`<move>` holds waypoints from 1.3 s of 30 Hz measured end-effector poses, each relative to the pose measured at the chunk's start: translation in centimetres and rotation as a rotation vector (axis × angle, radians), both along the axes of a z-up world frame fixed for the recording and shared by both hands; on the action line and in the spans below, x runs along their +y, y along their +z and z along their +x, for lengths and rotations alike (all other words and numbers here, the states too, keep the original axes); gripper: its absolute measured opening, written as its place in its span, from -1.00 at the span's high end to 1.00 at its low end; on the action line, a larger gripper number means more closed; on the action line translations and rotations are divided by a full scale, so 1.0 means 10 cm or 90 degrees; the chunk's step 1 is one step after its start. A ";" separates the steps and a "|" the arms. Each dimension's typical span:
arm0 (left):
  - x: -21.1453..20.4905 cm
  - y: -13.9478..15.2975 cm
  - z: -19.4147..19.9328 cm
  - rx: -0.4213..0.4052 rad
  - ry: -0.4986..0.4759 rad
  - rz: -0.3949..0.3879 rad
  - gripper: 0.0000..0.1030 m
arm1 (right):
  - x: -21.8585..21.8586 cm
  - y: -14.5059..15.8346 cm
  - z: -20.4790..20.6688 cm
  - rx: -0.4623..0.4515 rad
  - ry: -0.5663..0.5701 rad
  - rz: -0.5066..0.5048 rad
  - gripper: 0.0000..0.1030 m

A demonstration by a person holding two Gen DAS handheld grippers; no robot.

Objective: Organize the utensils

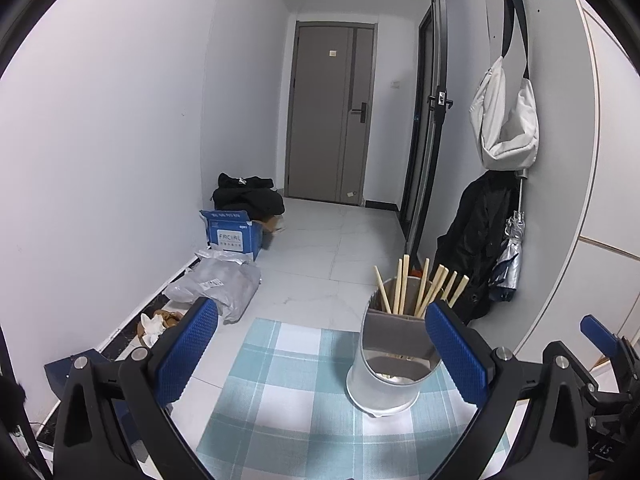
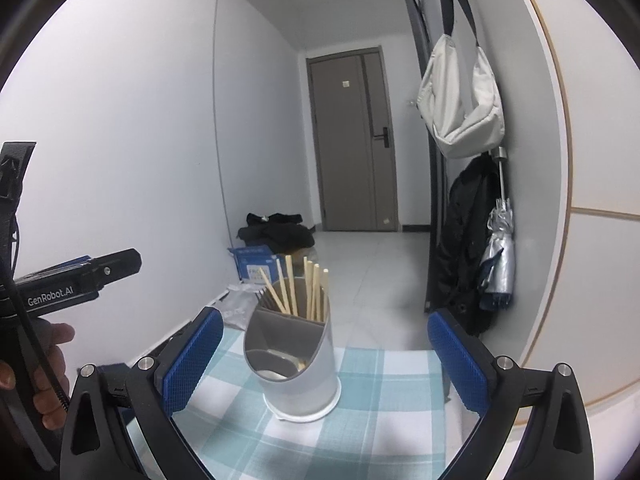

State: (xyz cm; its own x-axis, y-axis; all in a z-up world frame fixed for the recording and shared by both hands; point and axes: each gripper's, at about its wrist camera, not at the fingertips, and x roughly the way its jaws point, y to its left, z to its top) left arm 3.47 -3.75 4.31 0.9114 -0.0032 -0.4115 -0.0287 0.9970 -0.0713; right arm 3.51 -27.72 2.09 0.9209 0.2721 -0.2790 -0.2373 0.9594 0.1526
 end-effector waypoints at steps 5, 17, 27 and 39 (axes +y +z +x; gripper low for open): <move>-0.01 -0.08 -0.01 0.003 0.001 0.008 -0.98 | 0.00 -0.09 -0.01 0.013 -0.003 0.005 -1.00; 0.05 -0.09 0.00 0.017 0.009 -0.004 -0.98 | 0.01 -0.14 0.00 0.017 0.002 0.007 -1.00; 0.03 -0.11 0.02 0.023 0.005 -0.007 -0.98 | 0.03 -0.16 0.00 0.021 0.005 0.003 -1.00; 0.04 -0.11 -0.01 0.014 0.018 -0.009 -0.97 | 0.05 -0.17 0.00 0.019 0.008 -0.007 -1.00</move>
